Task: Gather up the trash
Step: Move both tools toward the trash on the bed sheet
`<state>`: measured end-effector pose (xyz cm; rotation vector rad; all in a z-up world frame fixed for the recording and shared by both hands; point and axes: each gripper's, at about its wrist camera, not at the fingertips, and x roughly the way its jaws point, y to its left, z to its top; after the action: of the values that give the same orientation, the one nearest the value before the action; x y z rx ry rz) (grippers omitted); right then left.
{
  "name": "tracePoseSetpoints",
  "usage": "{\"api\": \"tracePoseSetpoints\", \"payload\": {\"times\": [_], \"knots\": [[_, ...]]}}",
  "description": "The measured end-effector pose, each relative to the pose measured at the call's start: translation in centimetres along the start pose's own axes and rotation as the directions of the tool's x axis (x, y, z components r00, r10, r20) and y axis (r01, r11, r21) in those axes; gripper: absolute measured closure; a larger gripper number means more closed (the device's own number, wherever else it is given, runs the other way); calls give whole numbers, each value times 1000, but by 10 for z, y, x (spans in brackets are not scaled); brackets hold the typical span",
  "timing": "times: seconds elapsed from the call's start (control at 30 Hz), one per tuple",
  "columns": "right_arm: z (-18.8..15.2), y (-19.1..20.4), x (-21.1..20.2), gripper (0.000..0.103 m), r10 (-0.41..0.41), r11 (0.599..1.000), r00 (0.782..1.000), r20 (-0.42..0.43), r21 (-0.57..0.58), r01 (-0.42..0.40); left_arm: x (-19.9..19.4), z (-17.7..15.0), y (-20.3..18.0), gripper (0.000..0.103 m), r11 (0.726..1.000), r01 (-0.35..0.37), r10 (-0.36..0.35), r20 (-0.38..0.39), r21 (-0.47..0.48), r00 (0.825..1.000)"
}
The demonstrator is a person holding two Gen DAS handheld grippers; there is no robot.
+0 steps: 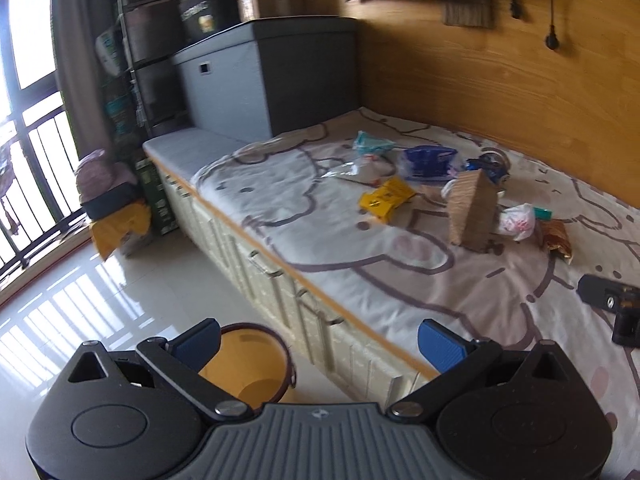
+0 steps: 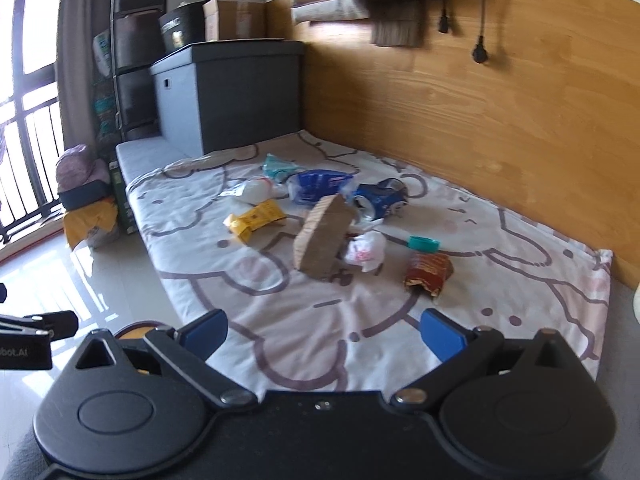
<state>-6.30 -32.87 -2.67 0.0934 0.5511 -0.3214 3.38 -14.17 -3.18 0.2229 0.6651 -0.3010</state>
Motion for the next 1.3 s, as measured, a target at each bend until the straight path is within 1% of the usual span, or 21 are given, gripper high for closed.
{"api": "tracePoseSetpoints", "payload": {"times": [0.3, 0.43, 0.47, 0.57, 0.67, 0.77, 0.83, 0.97, 1.03, 1.17, 1.3], "knots": [[-10, -14, 27, 0, -19, 998, 1000, -16, 67, 20, 49, 24, -19, 0, 999, 54, -54, 5, 10, 999], [-11, -25, 45, 0, 12, 994, 999, -30, 110, -9, 78, 35, -22, 0, 997, 72, -72, 1, 14, 997], [-12, -29, 50, 0, 7, 992, 999, -33, 130, -3, 86, 37, -22, 0, 997, 76, -76, 0, 14, 997], [-12, -38, 66, 0, -23, 986, 999, -36, 166, 29, 112, 46, -24, 0, 996, 91, -91, -7, 17, 996], [-12, -48, 83, 0, -73, 979, 996, -52, 186, 81, 141, 54, -27, 0, 994, 109, -109, -18, 24, 994], [-11, -60, 99, 0, -116, 969, 992, -47, 213, 124, 171, 61, -32, 0, 991, 123, -122, -30, 44, 992], [-8, -69, 109, 0, -153, 961, 987, -54, 226, 161, 189, 68, -36, 0, 989, 132, -131, -31, 64, 991], [-1, -86, 128, 0, -242, 938, 969, -43, 246, 245, 219, 84, -44, 0, 984, 143, -145, 8, 106, 989], [4, -95, 140, 0, -270, 927, 961, -59, 253, 276, 234, 92, -48, 0, 979, 152, -157, 26, 132, 987], [12, -109, 165, 0, -299, 903, 948, -108, 288, 318, 267, 111, -58, 0, 971, 152, -160, 30, 186, 987], [18, -114, 192, 0, -318, 888, 934, -162, 296, 353, 293, 124, -64, 0, 954, 196, -210, 41, 229, 977]]}}
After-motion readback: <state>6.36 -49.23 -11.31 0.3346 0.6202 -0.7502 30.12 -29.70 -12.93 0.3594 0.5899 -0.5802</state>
